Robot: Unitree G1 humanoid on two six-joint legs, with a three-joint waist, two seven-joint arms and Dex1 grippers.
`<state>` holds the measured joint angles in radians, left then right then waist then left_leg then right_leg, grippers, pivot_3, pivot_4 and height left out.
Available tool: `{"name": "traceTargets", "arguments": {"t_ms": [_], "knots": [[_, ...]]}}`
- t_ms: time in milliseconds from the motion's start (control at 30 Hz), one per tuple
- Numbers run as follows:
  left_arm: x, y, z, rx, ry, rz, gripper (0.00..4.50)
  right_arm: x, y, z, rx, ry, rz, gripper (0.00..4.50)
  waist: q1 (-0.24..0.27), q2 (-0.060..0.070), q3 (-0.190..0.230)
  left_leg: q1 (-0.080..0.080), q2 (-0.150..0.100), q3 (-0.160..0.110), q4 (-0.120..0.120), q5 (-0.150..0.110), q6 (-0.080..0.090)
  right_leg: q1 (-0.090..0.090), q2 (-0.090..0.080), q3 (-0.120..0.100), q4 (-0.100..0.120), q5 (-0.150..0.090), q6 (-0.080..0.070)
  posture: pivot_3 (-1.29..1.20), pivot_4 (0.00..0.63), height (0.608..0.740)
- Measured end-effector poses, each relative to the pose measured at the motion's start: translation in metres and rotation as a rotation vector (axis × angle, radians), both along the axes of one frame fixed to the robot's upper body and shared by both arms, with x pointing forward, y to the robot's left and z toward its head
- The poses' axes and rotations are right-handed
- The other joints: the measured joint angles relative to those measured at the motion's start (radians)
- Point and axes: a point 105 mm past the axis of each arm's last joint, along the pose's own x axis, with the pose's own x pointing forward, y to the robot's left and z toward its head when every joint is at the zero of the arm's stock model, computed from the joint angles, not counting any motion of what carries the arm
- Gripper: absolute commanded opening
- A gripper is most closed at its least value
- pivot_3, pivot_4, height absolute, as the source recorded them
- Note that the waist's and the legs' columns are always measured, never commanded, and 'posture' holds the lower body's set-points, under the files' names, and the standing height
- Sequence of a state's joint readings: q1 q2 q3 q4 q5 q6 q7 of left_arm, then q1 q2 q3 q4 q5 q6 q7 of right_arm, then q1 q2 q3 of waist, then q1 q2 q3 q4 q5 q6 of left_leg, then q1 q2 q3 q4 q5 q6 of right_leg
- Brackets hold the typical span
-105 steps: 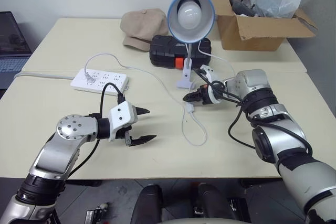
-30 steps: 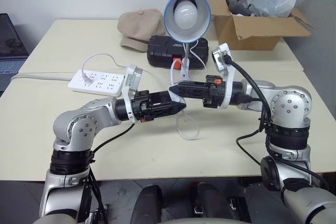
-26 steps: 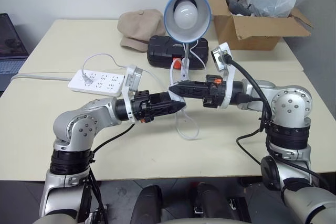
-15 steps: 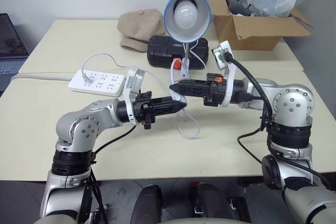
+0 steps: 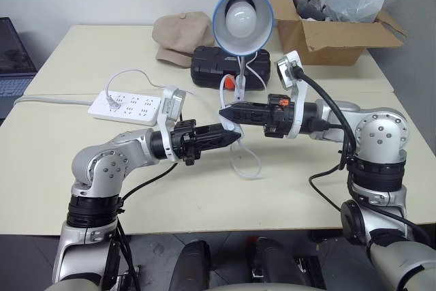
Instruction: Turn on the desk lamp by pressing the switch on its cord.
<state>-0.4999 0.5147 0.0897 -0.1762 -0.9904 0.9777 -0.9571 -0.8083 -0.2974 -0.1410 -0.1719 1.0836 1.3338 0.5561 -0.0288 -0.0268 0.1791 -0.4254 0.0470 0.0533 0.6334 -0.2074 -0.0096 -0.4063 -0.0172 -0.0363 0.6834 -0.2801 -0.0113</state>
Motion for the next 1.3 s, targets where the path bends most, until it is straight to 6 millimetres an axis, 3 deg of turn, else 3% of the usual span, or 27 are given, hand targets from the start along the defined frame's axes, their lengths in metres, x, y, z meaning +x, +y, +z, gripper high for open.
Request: {"name": "traceTargets", "arguments": {"t_ms": [100,133,367,1267,1300], "knots": [[0.003,0.004,0.000,-0.020,0.007,0.046,2.78,0.003,0.000,0.001,0.015,0.015,-0.007,0.40,0.000,0.000,0.000,0.000,0.000,0.000,0.000,0.000,0.000,0.000,0.000,0.000,0.000,0.000,0.000,0.00,0.150,0.740],[0.004,0.005,0.000,-0.024,0.011,0.053,2.79,0.003,-0.001,0.002,0.020,0.017,-0.007,0.40,0.000,0.000,0.000,0.000,0.000,0.000,0.000,0.000,0.000,0.000,0.000,0.000,-0.001,0.000,0.000,0.00,0.150,0.740],[0.000,0.008,-0.002,-0.094,0.086,0.061,2.80,0.003,-0.003,0.004,0.026,0.016,-0.016,0.40,0.000,0.000,0.000,-0.001,0.000,0.000,0.000,0.000,0.000,0.000,0.000,0.000,-0.001,0.000,0.000,0.00,0.150,0.740],[-0.001,-0.006,0.001,-0.147,0.106,0.057,2.80,0.003,-0.004,0.003,0.015,0.019,-0.013,0.40,0.001,0.000,0.000,-0.001,0.000,0.000,0.000,0.000,0.000,0.000,0.000,0.000,-0.001,0.000,0.001,0.00,0.150,0.740],[-0.001,-0.006,0.001,-0.150,0.106,0.058,2.62,0.003,-0.004,0.003,0.013,0.020,-0.012,0.40,0.001,0.000,0.000,-0.001,0.000,0.000,0.000,0.000,0.000,0.000,0.000,0.000,-0.001,0.000,0.001,0.00,0.150,0.740]]}}
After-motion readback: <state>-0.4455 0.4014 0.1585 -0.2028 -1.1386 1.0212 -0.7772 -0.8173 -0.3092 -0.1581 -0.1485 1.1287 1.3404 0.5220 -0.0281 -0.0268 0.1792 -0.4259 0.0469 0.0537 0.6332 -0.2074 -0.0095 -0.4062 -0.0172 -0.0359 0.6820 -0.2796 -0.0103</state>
